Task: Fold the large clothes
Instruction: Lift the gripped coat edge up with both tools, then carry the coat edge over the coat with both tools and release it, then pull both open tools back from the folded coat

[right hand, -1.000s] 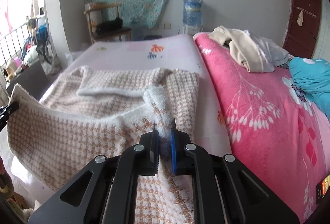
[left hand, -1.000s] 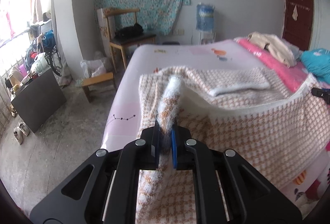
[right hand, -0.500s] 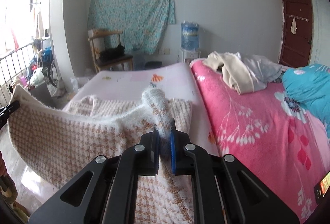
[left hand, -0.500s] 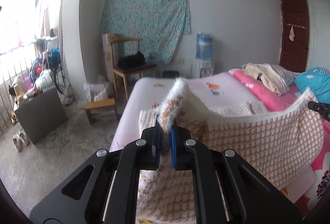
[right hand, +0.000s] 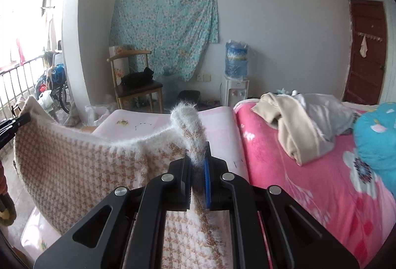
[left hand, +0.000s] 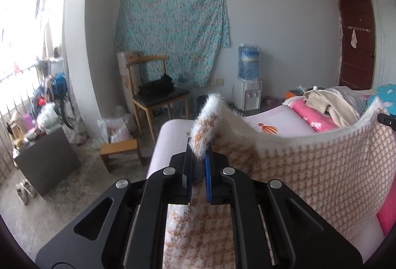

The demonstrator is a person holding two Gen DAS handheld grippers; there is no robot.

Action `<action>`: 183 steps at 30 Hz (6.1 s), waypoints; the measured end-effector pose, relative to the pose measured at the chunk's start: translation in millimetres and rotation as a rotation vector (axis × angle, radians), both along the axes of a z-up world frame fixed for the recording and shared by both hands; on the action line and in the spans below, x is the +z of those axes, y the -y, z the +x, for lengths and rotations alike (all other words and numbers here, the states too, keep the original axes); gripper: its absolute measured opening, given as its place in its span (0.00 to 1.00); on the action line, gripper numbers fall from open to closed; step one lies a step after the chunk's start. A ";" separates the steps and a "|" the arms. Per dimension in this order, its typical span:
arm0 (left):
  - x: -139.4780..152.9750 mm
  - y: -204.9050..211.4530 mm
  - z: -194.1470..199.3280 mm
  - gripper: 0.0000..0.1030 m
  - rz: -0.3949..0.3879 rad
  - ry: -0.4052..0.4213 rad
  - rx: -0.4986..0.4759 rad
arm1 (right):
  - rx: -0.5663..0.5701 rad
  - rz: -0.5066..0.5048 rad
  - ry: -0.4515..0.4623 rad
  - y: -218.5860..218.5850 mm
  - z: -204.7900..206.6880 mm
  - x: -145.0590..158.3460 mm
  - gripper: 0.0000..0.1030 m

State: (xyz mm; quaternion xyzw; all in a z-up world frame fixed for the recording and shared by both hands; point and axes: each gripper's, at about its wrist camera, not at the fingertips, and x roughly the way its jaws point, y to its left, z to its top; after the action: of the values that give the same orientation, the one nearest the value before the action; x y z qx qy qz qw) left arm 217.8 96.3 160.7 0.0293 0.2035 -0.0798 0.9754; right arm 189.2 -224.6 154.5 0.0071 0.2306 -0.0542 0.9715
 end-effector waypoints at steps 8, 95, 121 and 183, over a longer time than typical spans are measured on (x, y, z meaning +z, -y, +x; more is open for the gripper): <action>-85.9 -3.3 149.9 0.07 -0.032 -0.348 -0.010 | 0.014 0.043 -0.234 27.5 146.3 -74.6 0.08; -207.0 -11.0 -45.3 0.85 -0.176 -0.551 -0.063 | 0.014 0.069 -0.526 -71.2 -28.0 -190.8 0.67; -185.4 -46.2 -61.1 0.86 -0.295 -0.510 -0.001 | -0.175 0.173 -0.435 -20.4 -71.3 -170.1 0.72; -147.5 46.3 -135.6 0.92 0.060 -0.574 0.097 | -0.165 0.028 -0.409 -109.7 -116.0 -125.7 0.94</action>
State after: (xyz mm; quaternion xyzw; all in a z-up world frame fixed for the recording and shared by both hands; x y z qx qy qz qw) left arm 82.3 50.0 13.2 0.0249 0.4745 -0.0321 0.8793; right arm 73.2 -114.9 28.8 0.0285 0.4221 -0.1306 0.8967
